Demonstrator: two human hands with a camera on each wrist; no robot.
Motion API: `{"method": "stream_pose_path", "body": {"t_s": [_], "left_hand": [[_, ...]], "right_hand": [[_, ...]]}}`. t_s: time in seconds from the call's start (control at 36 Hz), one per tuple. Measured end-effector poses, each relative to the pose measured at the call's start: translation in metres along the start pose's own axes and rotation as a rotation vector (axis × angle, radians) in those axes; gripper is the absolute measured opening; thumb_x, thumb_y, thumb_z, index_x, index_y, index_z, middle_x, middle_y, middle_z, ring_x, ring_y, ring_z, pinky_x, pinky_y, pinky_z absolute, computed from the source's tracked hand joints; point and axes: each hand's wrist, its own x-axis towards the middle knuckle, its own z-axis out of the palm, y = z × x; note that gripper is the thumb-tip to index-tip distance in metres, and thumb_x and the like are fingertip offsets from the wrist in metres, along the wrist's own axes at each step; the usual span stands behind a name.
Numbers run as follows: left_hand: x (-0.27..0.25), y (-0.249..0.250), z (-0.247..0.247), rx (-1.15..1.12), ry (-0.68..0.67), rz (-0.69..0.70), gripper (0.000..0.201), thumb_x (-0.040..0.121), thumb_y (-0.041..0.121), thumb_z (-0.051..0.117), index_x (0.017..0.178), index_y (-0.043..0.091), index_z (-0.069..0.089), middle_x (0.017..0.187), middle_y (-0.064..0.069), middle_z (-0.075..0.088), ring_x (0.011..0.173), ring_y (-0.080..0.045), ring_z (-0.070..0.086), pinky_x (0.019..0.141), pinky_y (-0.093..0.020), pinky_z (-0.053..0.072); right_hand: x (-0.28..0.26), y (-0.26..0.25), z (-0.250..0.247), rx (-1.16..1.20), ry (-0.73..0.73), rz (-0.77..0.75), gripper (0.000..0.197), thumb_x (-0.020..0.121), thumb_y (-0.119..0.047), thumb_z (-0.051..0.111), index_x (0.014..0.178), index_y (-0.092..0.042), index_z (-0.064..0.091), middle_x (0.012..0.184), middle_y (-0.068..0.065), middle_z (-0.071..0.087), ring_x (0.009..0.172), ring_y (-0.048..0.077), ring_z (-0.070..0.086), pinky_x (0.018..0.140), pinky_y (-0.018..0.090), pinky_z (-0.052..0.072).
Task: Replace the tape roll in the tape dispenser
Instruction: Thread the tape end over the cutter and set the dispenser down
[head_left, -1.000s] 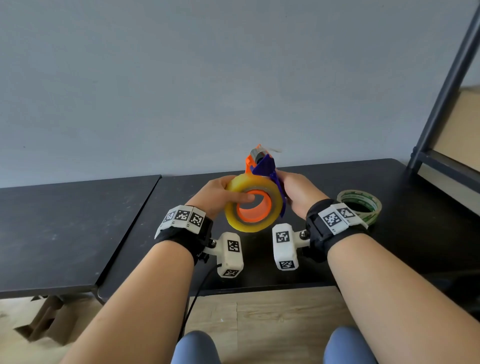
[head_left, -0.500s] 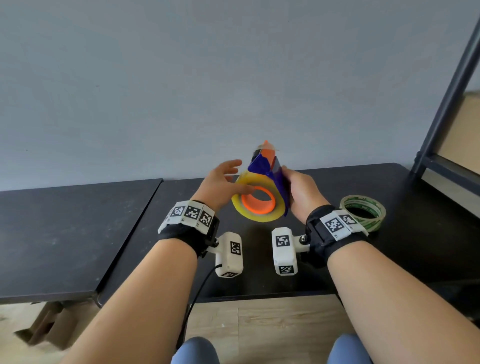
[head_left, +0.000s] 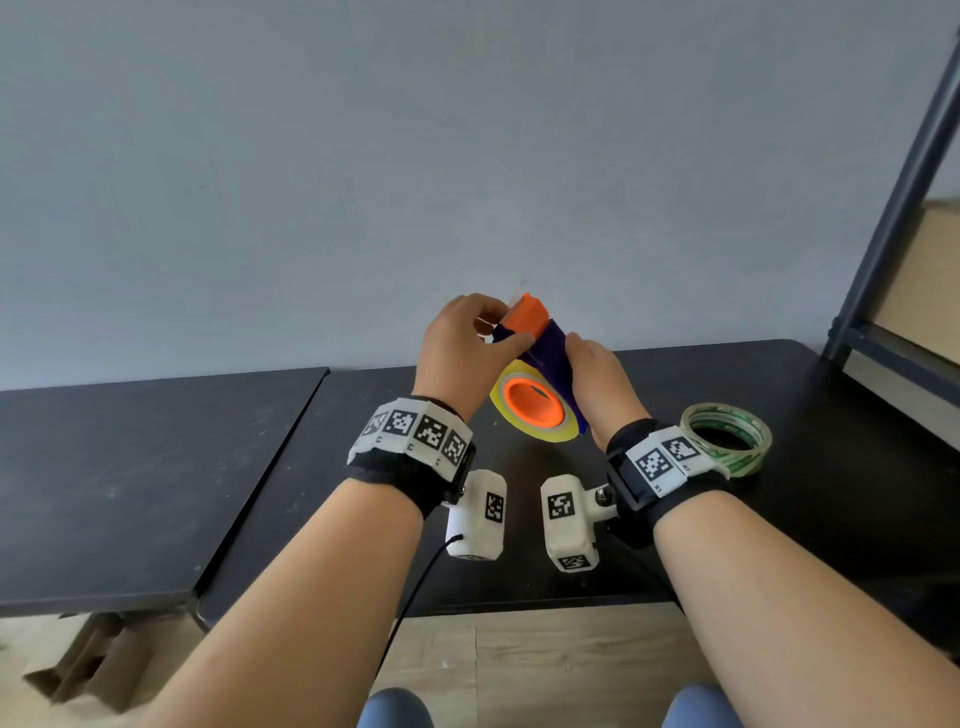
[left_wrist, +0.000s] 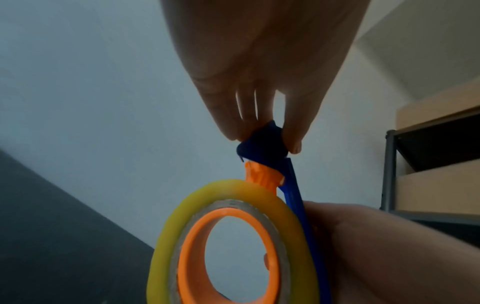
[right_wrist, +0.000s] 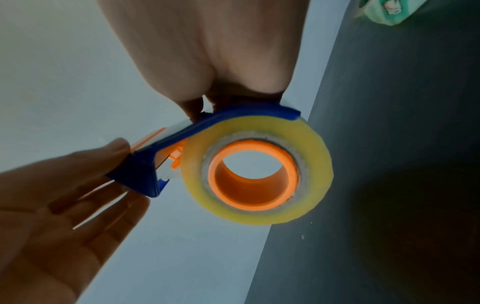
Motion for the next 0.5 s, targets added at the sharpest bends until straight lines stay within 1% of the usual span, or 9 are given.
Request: {"method": "stream_pose_path", "body": {"t_s": [0.06,0.11,0.22,0.28,0.33,0.36,0.39,0.44,0.5], "left_hand": [[0.001,-0.001,0.0,-0.05,-0.014,-0.072,0.026,0.078,0.025,0.075,0.1,0.019,0.064,0.1,0.003,0.068,0.091,-0.013,0.065,0.082,-0.029,0.055],[0.001,-0.004,0.0,-0.095,-0.009,-0.122,0.022,0.079,0.024,0.074,0.097,0.019,0.062,0.095,0.003,0.068,0.09,-0.015,0.066,0.081,-0.031,0.054],[0.003,-0.013,-0.001,-0.154,0.017,-0.196,0.024,0.078,0.021,0.077,0.097,0.016,0.064,0.085,0.006,0.064,0.085,-0.015,0.064,0.08,-0.028,0.053],[0.002,-0.02,-0.002,-0.191,0.015,-0.247,0.031,0.078,0.02,0.077,0.105,0.014,0.064,0.086,0.006,0.064,0.086,-0.013,0.063,0.078,-0.024,0.05],[0.001,-0.026,-0.003,-0.231,-0.002,-0.294,0.044,0.079,0.019,0.077,0.119,0.014,0.06,0.092,0.001,0.067,0.088,-0.014,0.064,0.075,-0.021,0.047],[0.001,-0.03,-0.004,-0.246,-0.01,-0.313,0.049,0.079,0.019,0.077,0.124,0.015,0.058,0.096,-0.003,0.069,0.09,-0.015,0.065,0.075,-0.021,0.047],[0.001,-0.033,-0.005,-0.255,-0.016,-0.328,0.051,0.079,0.018,0.077,0.126,0.015,0.057,0.098,-0.005,0.07,0.091,-0.016,0.066,0.076,-0.021,0.047],[0.0,-0.036,-0.007,-0.256,-0.026,-0.353,0.044,0.079,0.016,0.076,0.121,0.016,0.061,0.095,-0.005,0.069,0.091,-0.018,0.066,0.08,-0.026,0.05],[0.0,-0.037,-0.01,-0.269,-0.035,-0.372,0.026,0.08,0.012,0.075,0.105,0.017,0.068,0.087,-0.001,0.068,0.086,-0.018,0.066,0.087,-0.034,0.055]], "right_hand": [[-0.001,0.0,0.0,-0.012,0.013,-0.032,0.037,0.094,-0.039,0.03,0.085,-0.008,0.049,0.081,0.021,0.053,0.076,0.029,0.052,0.068,0.039,0.039],[-0.001,0.0,0.001,-0.048,0.045,-0.069,0.036,0.096,-0.038,0.032,0.08,-0.009,0.045,0.075,0.014,0.046,0.071,0.026,0.045,0.066,0.038,0.034],[0.003,0.005,0.004,-0.174,0.099,-0.128,0.035,0.099,-0.038,0.034,0.073,-0.017,0.045,0.067,0.0,0.045,0.067,0.02,0.044,0.066,0.036,0.035],[0.004,0.007,0.004,-0.213,0.089,-0.134,0.033,0.098,-0.042,0.036,0.079,-0.019,0.05,0.073,-0.001,0.052,0.071,0.02,0.05,0.069,0.037,0.039],[0.003,0.011,0.005,-0.253,0.066,-0.123,0.034,0.098,-0.046,0.037,0.093,-0.018,0.056,0.087,0.002,0.062,0.084,0.022,0.059,0.077,0.041,0.047],[0.002,0.012,0.005,-0.276,0.059,-0.122,0.036,0.097,-0.048,0.037,0.097,-0.017,0.057,0.093,0.004,0.064,0.089,0.023,0.061,0.082,0.043,0.049],[0.002,0.014,0.005,-0.293,0.054,-0.127,0.037,0.097,-0.049,0.037,0.099,-0.017,0.057,0.096,0.004,0.065,0.09,0.023,0.062,0.082,0.043,0.05],[0.002,0.015,0.006,-0.313,0.039,-0.139,0.039,0.097,-0.049,0.039,0.099,-0.016,0.058,0.093,0.003,0.065,0.087,0.021,0.061,0.076,0.038,0.048],[0.003,0.015,0.006,-0.344,0.017,-0.146,0.042,0.097,-0.051,0.04,0.094,-0.014,0.059,0.085,0.001,0.064,0.081,0.021,0.061,0.07,0.035,0.046]]}}
